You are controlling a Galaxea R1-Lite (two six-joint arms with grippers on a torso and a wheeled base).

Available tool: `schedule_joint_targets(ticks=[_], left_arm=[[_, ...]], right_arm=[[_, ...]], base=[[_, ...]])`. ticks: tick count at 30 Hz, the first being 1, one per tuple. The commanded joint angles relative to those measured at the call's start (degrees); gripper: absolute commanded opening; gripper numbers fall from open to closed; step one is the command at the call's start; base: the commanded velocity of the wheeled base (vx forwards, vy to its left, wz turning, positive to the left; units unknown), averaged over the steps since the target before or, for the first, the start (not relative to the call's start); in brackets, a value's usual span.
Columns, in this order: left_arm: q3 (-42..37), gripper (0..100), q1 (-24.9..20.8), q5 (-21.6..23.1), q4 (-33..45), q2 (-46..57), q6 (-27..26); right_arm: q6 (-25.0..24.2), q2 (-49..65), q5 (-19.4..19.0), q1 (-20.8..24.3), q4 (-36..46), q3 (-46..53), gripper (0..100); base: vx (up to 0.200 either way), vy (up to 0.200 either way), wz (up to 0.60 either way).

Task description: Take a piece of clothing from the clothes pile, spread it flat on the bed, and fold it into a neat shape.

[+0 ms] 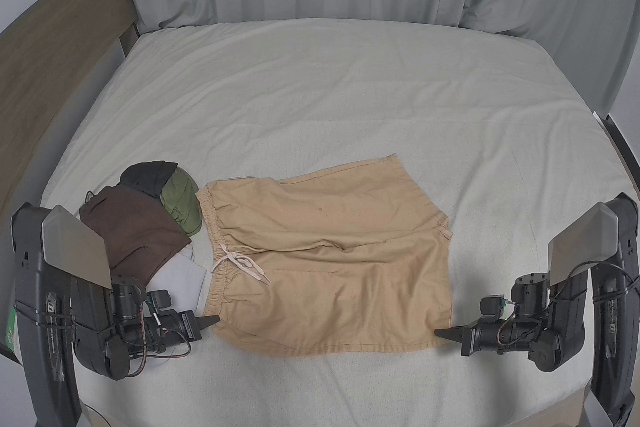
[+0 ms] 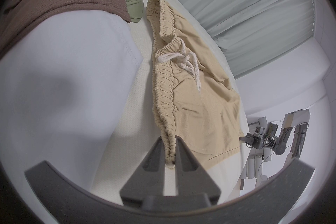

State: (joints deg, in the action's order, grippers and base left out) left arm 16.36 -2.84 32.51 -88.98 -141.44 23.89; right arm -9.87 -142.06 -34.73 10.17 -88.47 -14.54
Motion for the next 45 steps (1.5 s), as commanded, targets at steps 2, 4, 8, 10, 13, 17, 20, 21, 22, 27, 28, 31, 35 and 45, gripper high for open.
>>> schedule_joint_targets(ticks=[2, 4, 8, 10, 13, 17, 20, 21, 22, 27, 28, 31, 35, 45], left_arm=[[-0.54, 0, 0.03, 0.01, -0.05, 0.02, 0.1], [-1.15, 0, 0.12, 0.27, -0.05, 0.2, 0.1], [-3.53, 0, 0.29, 1.06, -0.05, 0.72, -0.43], [-4.85, 0, 0.64, 2.03, -0.05, 0.72, -2.18], [-6.78, 0, 1.08, 3.43, -0.05, 0.63, -5.61], [-8.98, 0, 1.79, 4.4, -0.05, 0.55, -9.3], [-9.5, 0, 1.79, 4.67, -0.05, 0.55, -10.09], [-9.77, 0, 1.79, 4.67, -0.05, 0.55, -10.01], [-9.94, 0, 1.79, 4.67, -0.05, 0.55, -10.09], [-10.03, 0, 1.79, 4.67, -0.05, 0.55, -10.18], [-10.03, 0, 1.79, 4.67, -0.05, 0.55, -10.18], [-10.38, 0, 1.79, 4.67, -0.05, 0.63, -10.27], [-11.44, 0, 1.7, 4.75, -0.05, 0.81, -10.53], [-14.51, 0, 1.79, 5.54, -0.05, 0.63, -14.84]], right_arm=[[0.03, 0.11, 0.01, -0.67, -0.04, 0.57, 0], [0.29, 0.55, 0.01, -1.38, -0.04, 1.27, 0], [1.17, 1.61, 0.01, -2.26, -0.04, 3.29, 0], [2.05, 2.14, 0.01, -2.96, -0.04, 4.17, 0], [3.28, 2.22, 0.01, -3.66, -0.04, 5.4, 0], [4.25, 2.14, -0.07, -4.19, -0.04, 6.55, 0], [4.43, 2.14, -0.07, -4.19, -0.04, 7.6, 0], [4.43, 2.22, -0.07, -4.19, -0.04, 7.86, 0], [4.6, 2.22, -0.07, -4.28, -0.04, 8.22, 0], [4.78, 2.22, -0.07, -4.63, -0.04, 9.53, 0], [5.39, 2.22, -0.07, -4.72, -0.04, 9.53, 0], [6.62, 2.14, -0.07, -5.33, -0.04, 9.53, 0], [6.97, 2.22, -0.07, -5.6, -0.04, 9.89, 0], [10.58, 2.22, -0.51, -6.39, -0.04, 12.7, 0]], base=[[0.0, 0.0, 0.0], [0.0, 0.0, 0.0], [0.0, 0.0, 0.0], [0.0, 0.0, 0.0], [0.0, 0.0, 0.0], [0.0, 0.0, 0.0], [0.0, 0.0, 0.0], [0.0, 0.0, 0.0], [0.0, 0.0, 0.0], [0.0, 0.0, 0.0], [0.0, 0.0, 0.0], [0.0, 0.0, 0.0], [0.0, 0.0, 0.0], [0.0, 0.0, 0.0]])
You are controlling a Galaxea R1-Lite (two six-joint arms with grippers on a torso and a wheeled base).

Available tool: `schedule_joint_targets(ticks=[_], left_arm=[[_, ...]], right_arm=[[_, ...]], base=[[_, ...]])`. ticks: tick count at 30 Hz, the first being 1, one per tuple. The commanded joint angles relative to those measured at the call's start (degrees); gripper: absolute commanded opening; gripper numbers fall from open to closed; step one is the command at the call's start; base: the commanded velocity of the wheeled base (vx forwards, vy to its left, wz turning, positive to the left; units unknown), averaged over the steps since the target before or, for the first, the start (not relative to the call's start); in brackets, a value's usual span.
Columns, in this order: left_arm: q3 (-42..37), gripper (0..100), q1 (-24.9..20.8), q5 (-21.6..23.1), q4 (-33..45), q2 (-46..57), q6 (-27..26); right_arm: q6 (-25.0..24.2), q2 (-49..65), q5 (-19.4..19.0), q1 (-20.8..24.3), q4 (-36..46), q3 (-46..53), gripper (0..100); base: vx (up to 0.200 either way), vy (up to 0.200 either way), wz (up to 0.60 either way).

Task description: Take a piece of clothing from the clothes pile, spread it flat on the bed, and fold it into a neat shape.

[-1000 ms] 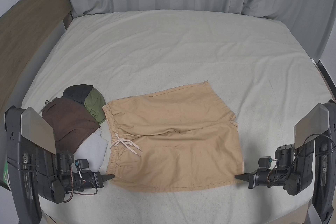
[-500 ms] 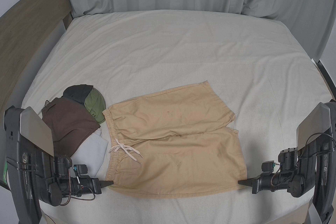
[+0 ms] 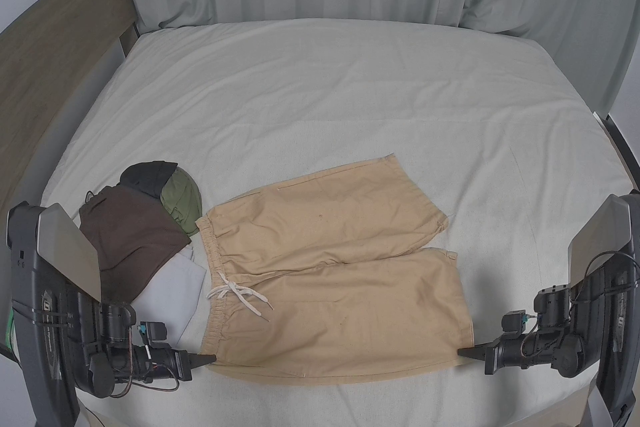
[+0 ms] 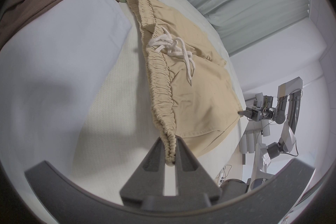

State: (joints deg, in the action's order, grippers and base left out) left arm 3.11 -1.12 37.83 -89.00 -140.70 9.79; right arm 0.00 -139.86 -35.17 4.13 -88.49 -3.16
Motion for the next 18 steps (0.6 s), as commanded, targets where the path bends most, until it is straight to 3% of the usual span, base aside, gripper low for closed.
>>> schedule_joint_targets(ticks=[1, 18], left_arm=[[-1.35, 0, 0.07, 0.23, -0.03, -0.1, -0.82], [-3.02, 0, 0.51, 1.11, 0.15, -0.45, -5.04]], right_arm=[[0.7, 0.03, -0.07, -0.35, -0.01, 1.4, 0], [4.66, -0.67, -1.22, -1.94, 0.43, 3.16, 0]], base=[[0.0, 0.0, 0.0], [0.0, 0.0, 0.0]])
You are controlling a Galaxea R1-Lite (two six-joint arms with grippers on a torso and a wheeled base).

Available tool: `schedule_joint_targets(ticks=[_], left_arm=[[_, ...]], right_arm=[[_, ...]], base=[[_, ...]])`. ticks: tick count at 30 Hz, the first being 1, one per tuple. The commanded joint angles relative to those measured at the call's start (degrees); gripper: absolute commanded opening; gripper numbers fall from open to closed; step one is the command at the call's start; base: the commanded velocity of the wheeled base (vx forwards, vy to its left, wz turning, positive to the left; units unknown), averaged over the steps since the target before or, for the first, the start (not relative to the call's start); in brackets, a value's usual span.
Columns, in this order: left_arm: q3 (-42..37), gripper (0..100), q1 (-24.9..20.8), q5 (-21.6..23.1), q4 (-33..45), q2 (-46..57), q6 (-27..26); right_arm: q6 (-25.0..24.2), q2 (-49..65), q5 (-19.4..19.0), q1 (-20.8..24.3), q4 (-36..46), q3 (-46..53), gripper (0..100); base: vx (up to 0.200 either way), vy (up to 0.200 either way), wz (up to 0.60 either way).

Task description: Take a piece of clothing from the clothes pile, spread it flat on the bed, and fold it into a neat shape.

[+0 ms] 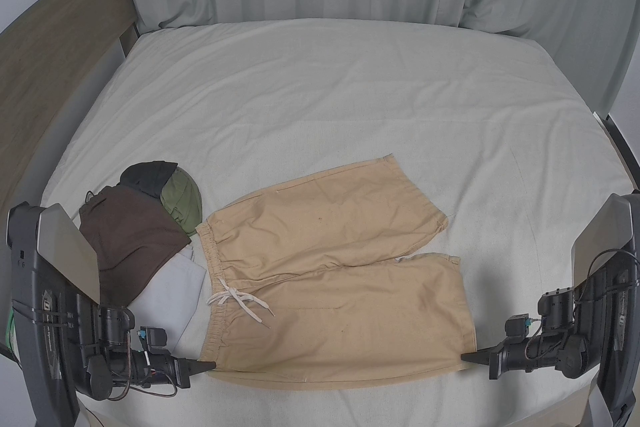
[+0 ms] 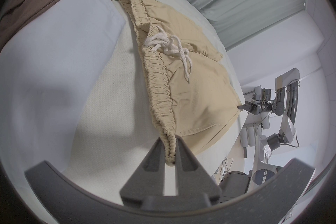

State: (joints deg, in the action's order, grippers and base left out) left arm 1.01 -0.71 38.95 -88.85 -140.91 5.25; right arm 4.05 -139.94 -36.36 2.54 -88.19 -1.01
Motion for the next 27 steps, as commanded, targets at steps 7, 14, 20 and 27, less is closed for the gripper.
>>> schedule_joint_targets(ticks=[7, 14, 20, 27], left_arm=[[-0.48, 0, 0.44, 0.69, -0.19, -0.07, -1.47], [2.68, 0, 0.44, 3.5, -0.28, 2.83, -0.68], [4.0, 0, 0.0, 3.59, -0.19, 7.67, 5.03], [4.53, 0, -0.26, 3.5, -0.19, 9.87, 7.49]], right_arm=[[1.23, 0.19, -2.31, -0.43, 0.38, 1.01, 0], [0.87, 4.32, -6.35, 0.19, -0.14, 0.84, 0], [-3.34, 9.07, -6.53, 0.45, -0.14, -1.54, 0], [-9.32, 12.49, -6.53, 1.33, -0.14, -4.53, 0]], base=[[0.0, 0.0, 0.0], [0.0, 0.0, 0.0], [0.0, 0.0, 0.0], [0.0, 0.0, 0.0]])
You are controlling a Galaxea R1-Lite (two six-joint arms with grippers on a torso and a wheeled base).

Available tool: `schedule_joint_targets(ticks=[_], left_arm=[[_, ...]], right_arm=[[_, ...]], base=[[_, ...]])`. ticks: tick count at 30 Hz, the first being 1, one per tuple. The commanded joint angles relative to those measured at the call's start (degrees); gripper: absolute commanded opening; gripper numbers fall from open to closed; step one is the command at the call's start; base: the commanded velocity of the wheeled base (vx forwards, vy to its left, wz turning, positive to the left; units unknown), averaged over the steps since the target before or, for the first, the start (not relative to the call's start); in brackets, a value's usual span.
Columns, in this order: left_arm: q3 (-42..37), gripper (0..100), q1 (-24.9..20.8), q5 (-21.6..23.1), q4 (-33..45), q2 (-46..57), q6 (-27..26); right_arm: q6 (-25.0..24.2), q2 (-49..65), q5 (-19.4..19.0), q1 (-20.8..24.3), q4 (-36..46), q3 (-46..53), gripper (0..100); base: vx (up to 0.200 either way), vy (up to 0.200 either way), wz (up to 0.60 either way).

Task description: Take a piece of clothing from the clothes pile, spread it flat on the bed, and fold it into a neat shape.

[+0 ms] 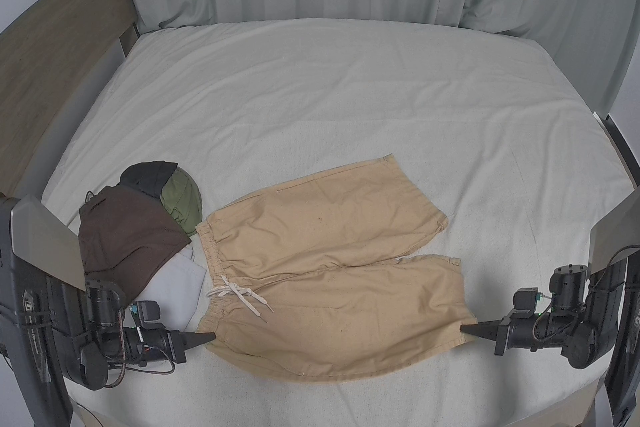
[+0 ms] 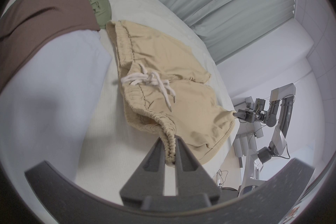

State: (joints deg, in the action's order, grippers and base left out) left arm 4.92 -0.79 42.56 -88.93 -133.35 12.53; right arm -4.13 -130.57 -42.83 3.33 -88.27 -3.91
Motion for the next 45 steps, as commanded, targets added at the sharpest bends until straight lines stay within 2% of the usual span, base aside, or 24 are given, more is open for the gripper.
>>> schedule_joint_targets(ticks=[1, 9, 23, 33, 45], left_arm=[[0.7, 0, -0.17, -0.11, -0.19, 2.31, 0.3], [1.4, 0, -0.26, -0.11, -0.1, 2.92, 0.56], [2.46, 0, -1.4, -0.63, -0.1, 6.09, 4.69], [3.34, 0, -1.76, -1.86, -0.1, 6.09, 5.13], [4.74, 0, -1.49, -3.01, -0.1, 5.91, 6.45]], right_arm=[[-1.58, 3.48, -0.07, 0.63, -0.06, -1.89, 0], [-5.62, 6.21, 0.11, 0.98, -0.06, -3.56, 0], [-7.12, 7.09, 0.29, 0.98, -0.06, -4.52, 0], [-10.72, 9.99, 0.37, 0.71, -0.06, -6.19, 0], [-10.98, 10.43, 0.37, 0.8, -0.06, -7.69, 0]], base=[[0.0, 0.0, 0.0], [0.0, 0.0, 0.0], [0.0, 0.0, 0.0], [0.0, 0.0, 0.0], [0.0, 0.0, 0.0]])
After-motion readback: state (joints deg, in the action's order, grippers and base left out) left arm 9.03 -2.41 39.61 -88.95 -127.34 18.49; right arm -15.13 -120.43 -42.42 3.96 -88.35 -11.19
